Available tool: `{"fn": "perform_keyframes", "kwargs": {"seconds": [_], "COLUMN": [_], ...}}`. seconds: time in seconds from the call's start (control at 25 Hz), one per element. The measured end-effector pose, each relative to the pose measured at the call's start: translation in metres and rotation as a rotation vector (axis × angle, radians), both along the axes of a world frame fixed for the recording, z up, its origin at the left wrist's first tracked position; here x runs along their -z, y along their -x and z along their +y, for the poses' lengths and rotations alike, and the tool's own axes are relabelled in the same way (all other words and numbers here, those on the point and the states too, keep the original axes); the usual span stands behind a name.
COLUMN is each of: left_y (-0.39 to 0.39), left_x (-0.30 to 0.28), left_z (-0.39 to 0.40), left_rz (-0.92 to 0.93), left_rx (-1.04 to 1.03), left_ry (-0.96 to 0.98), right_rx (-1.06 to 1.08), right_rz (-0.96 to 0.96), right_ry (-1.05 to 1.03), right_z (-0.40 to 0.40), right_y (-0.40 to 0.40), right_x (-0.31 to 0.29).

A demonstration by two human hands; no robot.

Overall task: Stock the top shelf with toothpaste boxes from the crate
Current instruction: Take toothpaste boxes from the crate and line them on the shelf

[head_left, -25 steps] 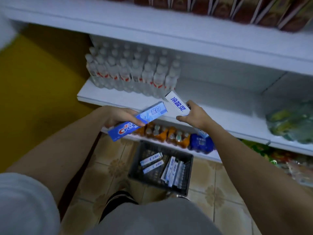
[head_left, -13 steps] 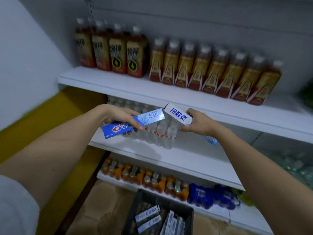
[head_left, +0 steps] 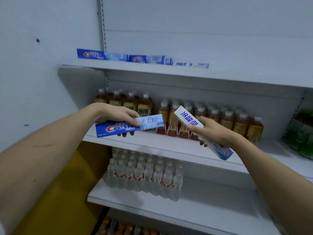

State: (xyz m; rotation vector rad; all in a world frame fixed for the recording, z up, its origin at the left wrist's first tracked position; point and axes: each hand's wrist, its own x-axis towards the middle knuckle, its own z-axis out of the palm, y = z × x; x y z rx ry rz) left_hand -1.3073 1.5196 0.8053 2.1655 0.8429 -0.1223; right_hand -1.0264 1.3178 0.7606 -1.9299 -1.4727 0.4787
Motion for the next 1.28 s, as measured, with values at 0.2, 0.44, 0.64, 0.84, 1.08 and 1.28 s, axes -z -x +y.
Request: {"fn": "perform_keyframes", "kwargs": {"seconds": [0.2, 0.44, 0.64, 0.84, 1.08, 1.28], "left_y": [0.007, -0.009, -0.033, -0.049, -0.082, -0.112], "left_x": [-0.056, -0.131, -0.174, -0.193, -0.194, -0.194], "left_z": [-0.005, -0.014, -0.016, 0.019, 0.087, 0.136], "left_rz": [0.018, -0.154, -0.220, -0.256, -0.158, -0.030], "left_rx": [-0.028, -0.181, -0.233, -0.273, -0.184, -0.095], "left_ry": [-0.176, -0.360, -0.617, -0.714, -0.735, -0.735], "right_rx": [-0.016, -0.077, -0.092, -0.070, 0.049, 0.195], "right_rz": [-0.197, -0.334, -0.363, -0.439, -0.549, -0.606], "right_ry": [-0.031, -0.103, -0.148, -0.148, -0.092, 0.005], "right_z": [-0.003, -0.010, -0.010, 0.011, 0.063, 0.104], "right_y": [-0.016, -0.044, -0.077, -0.104, -0.131, -0.161], "right_x": [-0.072, -0.154, -0.198, -0.224, -0.240, -0.247]}}
